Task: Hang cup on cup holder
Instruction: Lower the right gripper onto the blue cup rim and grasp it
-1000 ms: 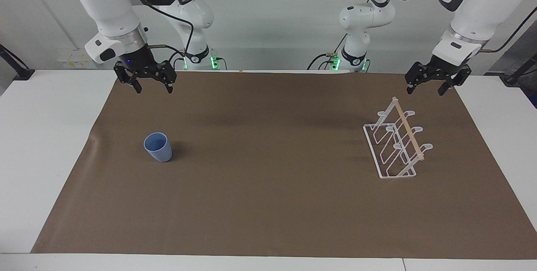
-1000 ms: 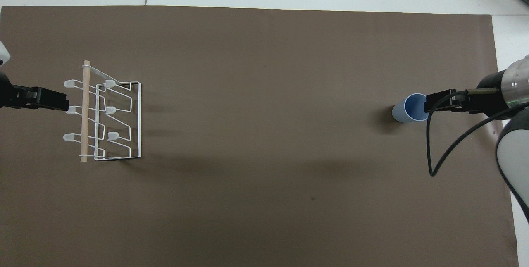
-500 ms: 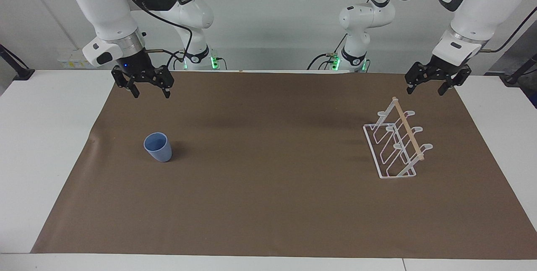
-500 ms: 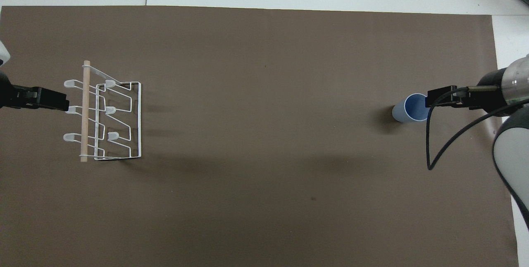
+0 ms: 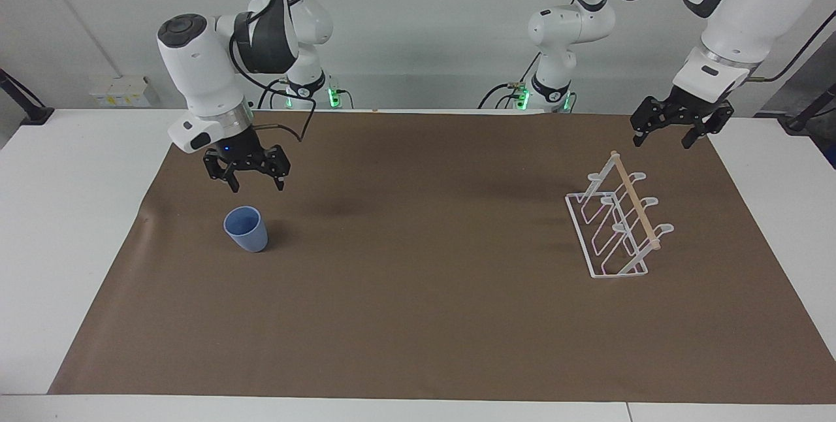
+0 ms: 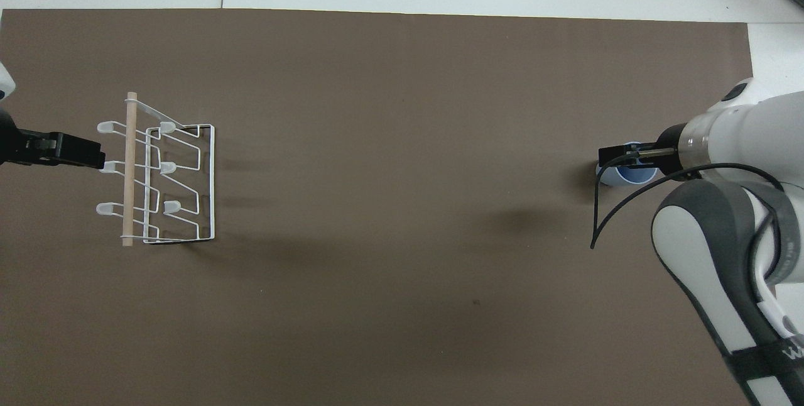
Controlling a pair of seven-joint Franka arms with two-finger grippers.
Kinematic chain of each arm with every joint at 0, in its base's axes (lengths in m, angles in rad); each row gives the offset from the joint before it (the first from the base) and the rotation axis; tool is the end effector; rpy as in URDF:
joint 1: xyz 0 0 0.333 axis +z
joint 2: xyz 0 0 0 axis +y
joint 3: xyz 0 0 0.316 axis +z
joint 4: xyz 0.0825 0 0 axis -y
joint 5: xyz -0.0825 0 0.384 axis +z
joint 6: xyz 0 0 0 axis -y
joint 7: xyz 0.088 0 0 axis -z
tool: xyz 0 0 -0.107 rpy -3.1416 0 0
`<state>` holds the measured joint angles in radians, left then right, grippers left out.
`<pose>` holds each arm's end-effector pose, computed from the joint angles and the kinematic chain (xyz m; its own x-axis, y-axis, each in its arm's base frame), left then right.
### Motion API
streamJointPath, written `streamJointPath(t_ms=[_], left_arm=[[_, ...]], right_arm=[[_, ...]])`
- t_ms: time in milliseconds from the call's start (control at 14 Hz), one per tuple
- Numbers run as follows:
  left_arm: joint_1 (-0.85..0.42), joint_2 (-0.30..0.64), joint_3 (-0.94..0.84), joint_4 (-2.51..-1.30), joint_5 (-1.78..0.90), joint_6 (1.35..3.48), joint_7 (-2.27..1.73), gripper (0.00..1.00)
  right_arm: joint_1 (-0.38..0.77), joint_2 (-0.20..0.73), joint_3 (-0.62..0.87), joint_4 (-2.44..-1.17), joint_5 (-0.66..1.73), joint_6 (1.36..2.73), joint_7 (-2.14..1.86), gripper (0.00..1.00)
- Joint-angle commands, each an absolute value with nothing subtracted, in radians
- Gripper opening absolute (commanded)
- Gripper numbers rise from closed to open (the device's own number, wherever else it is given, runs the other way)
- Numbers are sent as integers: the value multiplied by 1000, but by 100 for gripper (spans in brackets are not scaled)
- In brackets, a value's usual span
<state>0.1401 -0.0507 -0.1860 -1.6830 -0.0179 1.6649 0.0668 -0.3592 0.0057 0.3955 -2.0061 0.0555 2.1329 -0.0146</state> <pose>0.5456 -0.0293 0.6070 0.9933 -0.1108 0.0322 -0.1111 -0.9938 0.0064 0.5666 0.0227 0.4640 0.9924 0.0208 0.1212 0.0271 -0.9984 -0.0506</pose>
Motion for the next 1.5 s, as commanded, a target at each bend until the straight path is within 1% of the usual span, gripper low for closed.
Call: streamJointPath(t_ms=[0,143,286,500,714,857,1214,1286,1357,1429], left_arm=[[149,-74,-189,-1709,-17,1664,64,100],[149,-74,-189,-1707,-17,1664,64,100],[149,-74,-189,-1709,-18,1664,64,100],[149,-74,-189,-1707,-18,1664,64,100],[149,-74,-189,-1707,-17,1664,64,100],[149,-74,-189,-1707,-17,1664,64,100],[149,-74,-189,-1709,-17,1664,64,100],[149,-74,-189,-1707,-17,1664,64,100],[149,-74,-189,-1707,-17,1664,64,100],[149,-74,-189,-1707,-17,1664,64,100]], right_arm=[[-367,69,397,-2026,60,2210,-57,100],[-367,93,397,-2078,58,2313,-60,100],[-367,103,396,-2114,58,2373,-60,100],[-368,123,394,-2134,57,2408,-60,100],[-373,126,394,-2140,49,2414,-70,100],[-376,126,394,-2140,49,2413,-106,80],[-380,126,394,-2140,48,2411,-124,18],[-380,126,394,-2140,48,2410,-124,8],[-380,126,394,-2140,41,2410,-124,0],[-379,126,394,-2140,37,2408,-124,0]])
